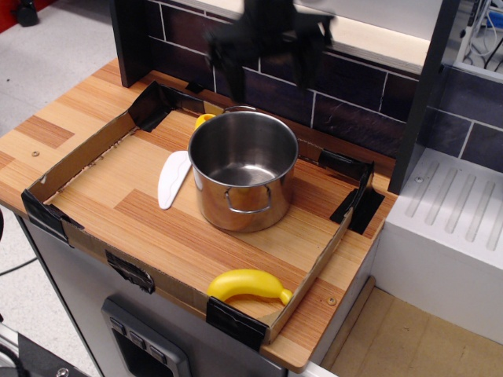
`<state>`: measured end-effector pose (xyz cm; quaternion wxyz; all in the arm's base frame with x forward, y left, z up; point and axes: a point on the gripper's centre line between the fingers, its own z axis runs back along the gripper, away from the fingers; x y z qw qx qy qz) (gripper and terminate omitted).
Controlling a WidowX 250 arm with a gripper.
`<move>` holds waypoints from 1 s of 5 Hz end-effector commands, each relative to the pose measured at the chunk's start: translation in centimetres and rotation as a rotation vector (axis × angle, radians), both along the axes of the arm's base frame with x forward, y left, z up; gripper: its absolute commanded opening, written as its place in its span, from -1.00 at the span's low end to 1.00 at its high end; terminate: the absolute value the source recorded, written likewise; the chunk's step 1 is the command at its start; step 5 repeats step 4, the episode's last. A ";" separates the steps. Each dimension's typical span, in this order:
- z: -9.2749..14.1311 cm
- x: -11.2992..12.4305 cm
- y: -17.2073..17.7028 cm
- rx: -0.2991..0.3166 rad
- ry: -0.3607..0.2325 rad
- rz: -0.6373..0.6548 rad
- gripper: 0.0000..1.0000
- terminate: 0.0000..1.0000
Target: Upright metal pot
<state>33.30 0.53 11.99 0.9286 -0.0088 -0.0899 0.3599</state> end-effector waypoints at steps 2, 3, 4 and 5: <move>10.2 -2.0 2.3 0.043 -0.048 -0.120 1.00 -1.00; 10.2 -2.0 2.3 0.043 -0.048 -0.120 1.00 -1.00; 10.2 -2.0 2.3 0.043 -0.048 -0.120 1.00 1.00; 10.2 -2.0 2.3 0.043 -0.048 -0.120 1.00 1.00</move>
